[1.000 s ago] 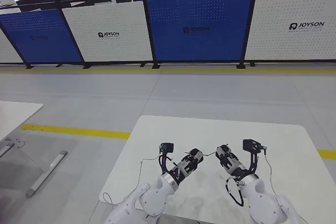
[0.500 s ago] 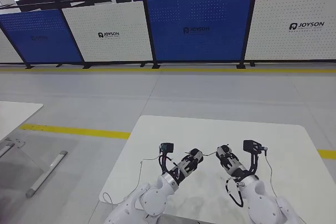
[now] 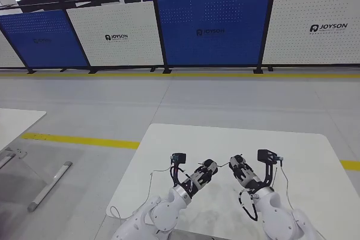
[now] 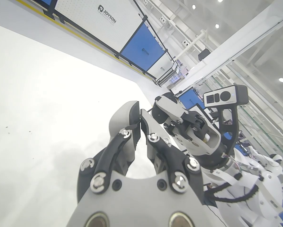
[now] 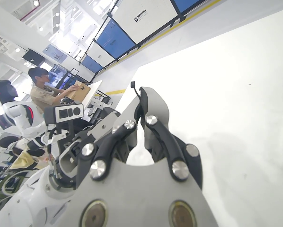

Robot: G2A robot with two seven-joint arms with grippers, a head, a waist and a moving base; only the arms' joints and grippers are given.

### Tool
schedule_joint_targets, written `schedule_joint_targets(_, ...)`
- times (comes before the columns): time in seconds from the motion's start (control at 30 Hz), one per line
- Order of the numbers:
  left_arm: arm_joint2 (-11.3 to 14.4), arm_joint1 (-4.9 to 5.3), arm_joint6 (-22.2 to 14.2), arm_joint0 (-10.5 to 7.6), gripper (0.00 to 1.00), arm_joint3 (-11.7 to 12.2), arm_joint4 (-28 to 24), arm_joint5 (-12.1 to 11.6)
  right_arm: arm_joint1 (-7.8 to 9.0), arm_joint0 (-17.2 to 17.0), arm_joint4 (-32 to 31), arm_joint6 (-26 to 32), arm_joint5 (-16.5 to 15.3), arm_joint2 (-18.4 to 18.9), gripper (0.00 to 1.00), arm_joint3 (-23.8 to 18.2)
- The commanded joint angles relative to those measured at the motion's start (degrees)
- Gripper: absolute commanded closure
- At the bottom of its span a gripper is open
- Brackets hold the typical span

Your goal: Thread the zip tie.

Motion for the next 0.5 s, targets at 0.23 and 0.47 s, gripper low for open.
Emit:
schedule_joint_targets(0.23,-0.02,-0.15,0.43,0.15,1.0,0.06,-1.69,0.53,-0.34,0.06,0.67,-0.47,-0.67,-0.27,1.0,0.93)
schedule_joint_targets(0.47,-0.25,-0.71,1.33,0.09,1.0,0.56,-7.73,1.74,-0.44,-0.09,-1.34,-1.57,-1.22,-0.29,1.0,0.36)
